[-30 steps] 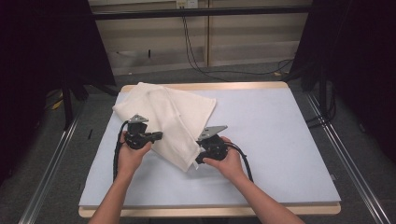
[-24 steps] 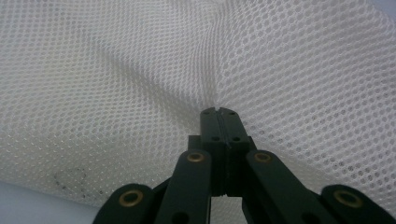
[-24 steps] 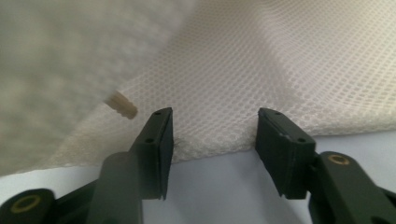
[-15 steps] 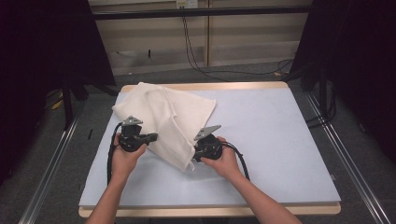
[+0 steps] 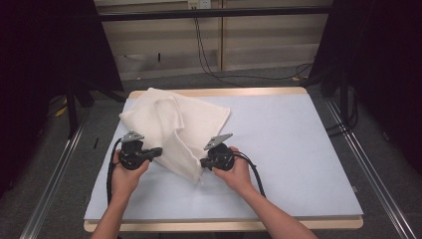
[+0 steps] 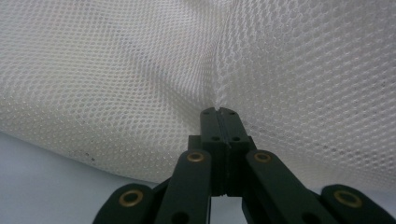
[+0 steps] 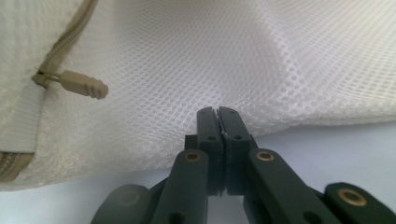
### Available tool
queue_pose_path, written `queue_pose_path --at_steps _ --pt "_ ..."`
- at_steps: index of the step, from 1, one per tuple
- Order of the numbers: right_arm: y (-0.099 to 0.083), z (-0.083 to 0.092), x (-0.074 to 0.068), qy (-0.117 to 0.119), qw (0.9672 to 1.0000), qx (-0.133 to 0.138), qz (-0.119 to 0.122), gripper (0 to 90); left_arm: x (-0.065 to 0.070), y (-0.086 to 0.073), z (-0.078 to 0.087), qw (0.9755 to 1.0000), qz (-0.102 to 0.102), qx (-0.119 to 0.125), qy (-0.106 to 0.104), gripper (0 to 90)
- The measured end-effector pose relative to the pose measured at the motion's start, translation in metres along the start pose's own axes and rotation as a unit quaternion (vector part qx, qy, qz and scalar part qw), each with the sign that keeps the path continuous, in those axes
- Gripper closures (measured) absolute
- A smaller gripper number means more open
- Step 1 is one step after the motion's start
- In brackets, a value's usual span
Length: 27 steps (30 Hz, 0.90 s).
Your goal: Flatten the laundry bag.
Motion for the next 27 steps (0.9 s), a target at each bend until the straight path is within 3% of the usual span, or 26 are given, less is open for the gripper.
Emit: queue_pose_path --at_steps 5,11,17,22,27 --pt "-0.001 0.004 0.011 -0.03 0.9995 -0.003 -0.006 89.3 0.004 0.002 -0.002 0.9999 0.0 0.007 -0.007 90.0" --pt "-0.004 0.009 0.03 -0.041 0.9989 -0.005 -0.024 89.4 0.015 0.002 -0.01 0.9998 -0.014 0.008 -0.01 90.0" --pt "-0.011 0.013 0.047 -0.051 0.9976 0.004 -0.047 89.3 0.028 -0.003 -0.019 0.9994 -0.032 -0.01 -0.007 90.0" --pt "-0.014 0.016 0.048 -0.041 0.9973 0.019 -0.059 86.8 0.026 -0.014 -0.026 0.9994 -0.021 -0.026 -0.013 90.0" --pt "-0.011 0.022 0.042 -0.044 0.9972 0.031 -0.052 79.7 0.025 -0.02 -0.028 0.9988 -0.022 -0.042 -0.011 90.0"
Point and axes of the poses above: each handheld gripper's, and its own axes: z roughly backward along the jaws, y roughly out of its top, x roughly to its right, the point moved 1 cm from there along -z, roughly forward along the jaws, and after that the axes turned 6 degrees about -y, right-handed, at the moved point
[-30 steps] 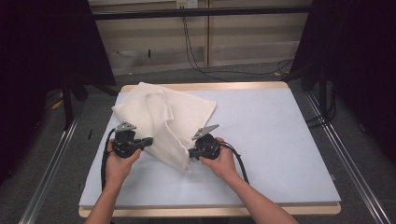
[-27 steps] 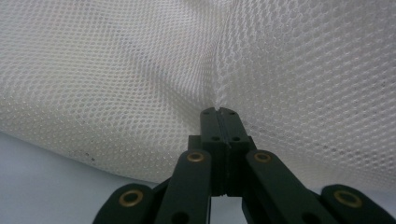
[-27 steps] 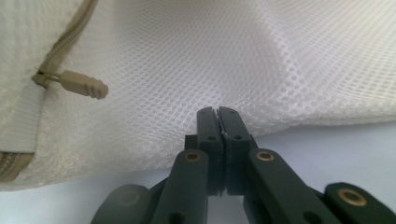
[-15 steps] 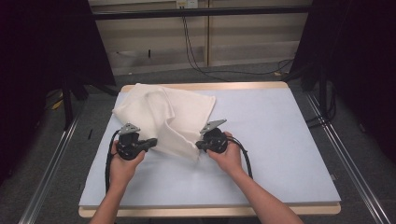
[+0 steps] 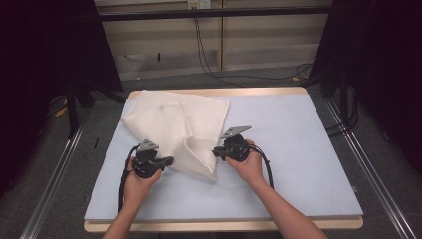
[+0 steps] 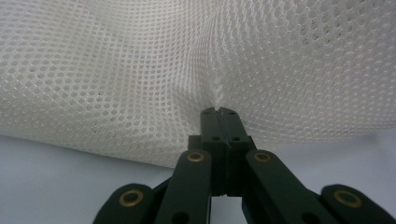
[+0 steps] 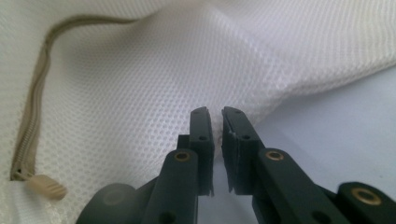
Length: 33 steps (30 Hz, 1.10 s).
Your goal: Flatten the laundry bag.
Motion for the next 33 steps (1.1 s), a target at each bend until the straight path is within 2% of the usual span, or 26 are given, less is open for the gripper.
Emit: queue_pose_path --at_steps 1,3,4,7,10,12,14,15,17,19,21,24,27,28,29,31,33 --pt "0.001 0.001 -0.002 0.001 1.0 0.004 -0.006 78.0 0.001 -0.001 -0.001 1.0 0.004 0.001 0.002 90.0" --pt "0.003 0.004 -0.006 0.015 0.9997 0.015 -0.014 76.6 0.0 -0.003 -0.002 1.0 -0.001 -0.009 0.002 90.0" --pt "0.004 0.006 -0.009 0.02 0.9995 0.018 -0.016 76.3 0.001 -0.004 -0.004 1.0 0.004 -0.007 0.005 90.0" --pt "0.006 0.008 -0.02 0.034 0.9992 0.017 -0.01 67.7 0.001 -0.006 -0.005 0.9999 0.004 -0.012 0.006 90.0" --pt "0.003 0.006 -0.032 0.055 0.9984 0.013 -0.004 63.2 0.001 -0.006 -0.006 0.9999 0.007 -0.012 0.008 90.0" --pt "0.0 0.004 -0.04 0.057 0.9984 0.005 0.004 56.5 0.001 -0.006 -0.006 0.9999 0.007 -0.014 0.005 90.0" --pt "-0.004 0.001 -0.045 0.043 0.9986 -0.017 0.026 46.6 0.001 -0.007 -0.006 0.9999 0.007 -0.013 0.005 90.0" --pt "-0.005 0.0 -0.045 0.021 0.9988 -0.026 0.035 40.7 0.001 -0.007 -0.005 0.9999 0.004 -0.015 0.006 90.0" --pt "-0.007 0.0 -0.04 -0.006 0.999 -0.025 0.037 36.2 0.001 -0.007 -0.005 0.9999 0.006 -0.013 0.006 90.0" --pt "-0.007 0.001 -0.035 -0.022 0.9992 -0.024 0.024 32.2 0.0 -0.006 -0.004 0.9999 0.003 -0.015 0.003 90.0" --pt "-0.008 0.002 -0.029 -0.037 0.9989 -0.026 0.01 31.6 0.0 -0.006 -0.004 0.9999 0.008 -0.013 0.001 90.0" --pt "-0.006 0.001 -0.017 -0.046 0.9984 -0.022 -0.026 33.5 0.0 -0.005 -0.002 0.9999 0.011 -0.007 -0.001 90.0" --pt "-0.003 -0.007 -0.007 -0.03 0.9981 -0.032 -0.042 38.2 0.0 -0.005 -0.001 0.9999 0.013 -0.005 -0.003 90.0" --pt "-0.002 -0.01 -0.005 -0.031 0.9979 -0.034 -0.045 39.2 0.0 -0.005 -0.001 0.9999 0.013 -0.004 -0.003 90.0" --pt "-0.001 -0.012 -0.003 -0.026 0.9976 -0.034 -0.054 43.0 -0.001 -0.005 -0.001 0.9999 0.01 -0.003 0.0 90.0" --pt "0.001 -0.015 0.0 -0.033 0.9968 -0.03 -0.067 53.0 -0.001 -0.005 -0.001 0.9999 0.01 -0.002 -0.002 90.0" --pt "0.003 -0.018 0.003 -0.018 0.9967 -0.03 -0.074 63.3 -0.001 -0.005 -0.001 1.0 0.005 -0.001 -0.001 90.0"
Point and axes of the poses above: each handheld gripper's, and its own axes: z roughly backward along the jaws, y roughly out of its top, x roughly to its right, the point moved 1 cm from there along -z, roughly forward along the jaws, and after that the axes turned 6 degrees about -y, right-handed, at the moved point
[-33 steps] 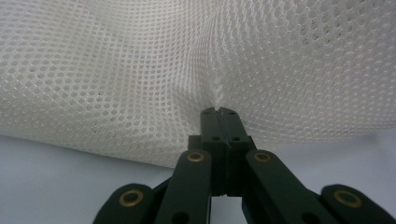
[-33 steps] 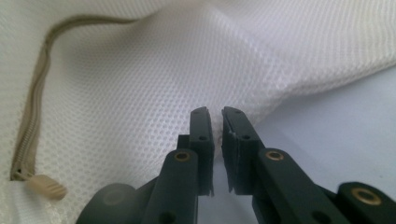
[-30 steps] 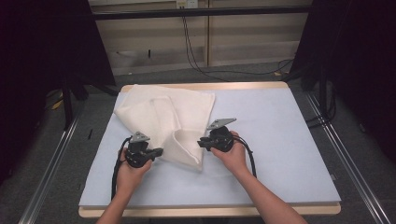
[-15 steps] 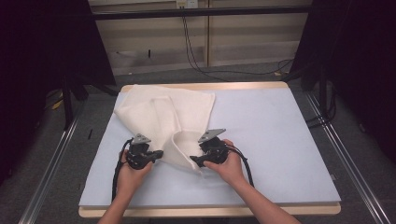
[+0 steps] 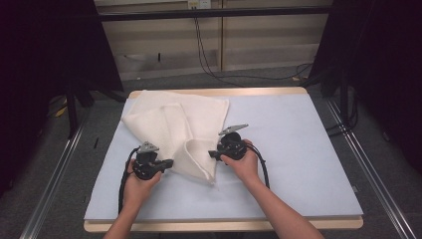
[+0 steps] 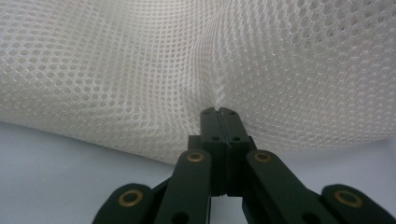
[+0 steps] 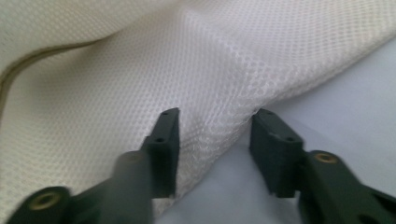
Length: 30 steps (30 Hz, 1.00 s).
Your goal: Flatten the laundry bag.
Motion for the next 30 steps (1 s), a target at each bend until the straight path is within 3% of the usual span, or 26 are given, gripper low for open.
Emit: queue_pose_path --at_steps 3,5,7,15,20,21,23,25,28,30 --pt "0.003 -0.002 0.005 0.014 0.9999 -0.005 0.001 83.2 0.0 0.002 -0.001 1.0 0.002 0.006 -0.005 90.0" --pt "0.005 -0.001 0.009 0.013 0.9999 0.0 0.002 86.8 0.001 0.004 -0.002 0.9999 -0.001 0.011 -0.006 90.0" --pt "0.008 0.001 0.013 -0.007 0.9999 0.011 0.012 87.5 0.004 0.007 -0.005 0.9999 -0.008 0.014 -0.006 90.0" --pt "0.004 0.022 0.042 -0.065 0.9973 0.035 -0.002 87.9 0.024 0.02 -0.027 0.9986 -0.051 0.014 -0.008 90.0" --pt "-0.01 0.034 0.056 -0.079 0.9959 0.042 -0.013 87.5 0.036 0.02 -0.037 0.9979 -0.062 0.007 -0.02 90.0" --pt "-0.013 0.034 0.057 -0.075 0.9964 0.038 -0.015 86.2 0.038 0.019 -0.038 0.9975 -0.069 0.001 -0.018 90.0" --pt "-0.017 0.037 0.057 -0.074 0.9964 0.035 -0.025 80.0 0.039 0.016 -0.041 0.9978 -0.063 0.0 -0.02 90.0" --pt "-0.018 0.041 0.053 -0.09 0.9951 0.037 -0.014 72.2 0.038 0.014 -0.042 0.9981 -0.057 0.001 -0.023 90.0" --pt "-0.013 0.05 0.044 -0.105 0.9932 0.049 0.006 70.6 0.037 0.013 -0.042 0.9981 -0.056 -0.002 -0.025 90.0" --pt "-0.009 0.054 0.039 -0.092 0.9941 0.058 0.005 69.7 0.038 0.012 -0.042 0.9981 -0.058 -0.002 -0.019 90.0"
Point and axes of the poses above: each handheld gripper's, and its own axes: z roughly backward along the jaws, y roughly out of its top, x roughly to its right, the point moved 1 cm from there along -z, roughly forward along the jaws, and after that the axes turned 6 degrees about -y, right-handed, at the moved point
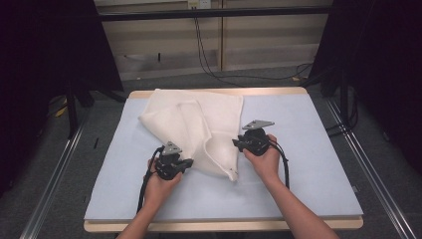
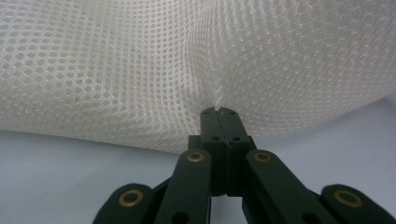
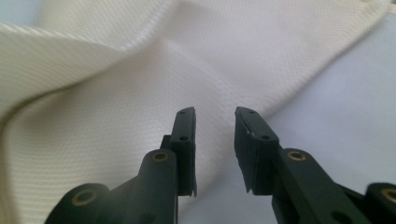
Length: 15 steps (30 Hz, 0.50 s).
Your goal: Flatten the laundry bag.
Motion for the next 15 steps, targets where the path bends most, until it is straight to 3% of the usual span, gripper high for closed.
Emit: queue_pose_path --at_steps 5,9,13,15 --pt "0.006 0.002 -0.019 0.052 0.9985 0.009 -0.012 67.3 0.0 -0.002 0.001 1.0 0.004 -0.002 -0.004 90.0" --pt "0.006 0.003 -0.042 0.111 0.9936 0.01 -0.017 69.2 -0.001 -0.003 0.0 0.9999 0.01 0.003 -0.009 89.6" --pt "0.001 0.002 -0.065 0.153 0.9882 -0.001 0.002 73.4 -0.002 -0.002 0.001 0.9999 0.008 0.004 -0.008 88.1" --pt "-0.002 0.001 -0.073 0.156 0.9875 -0.012 0.022 73.6 -0.003 -0.002 0.004 0.9998 0.012 0.011 -0.013 86.3"
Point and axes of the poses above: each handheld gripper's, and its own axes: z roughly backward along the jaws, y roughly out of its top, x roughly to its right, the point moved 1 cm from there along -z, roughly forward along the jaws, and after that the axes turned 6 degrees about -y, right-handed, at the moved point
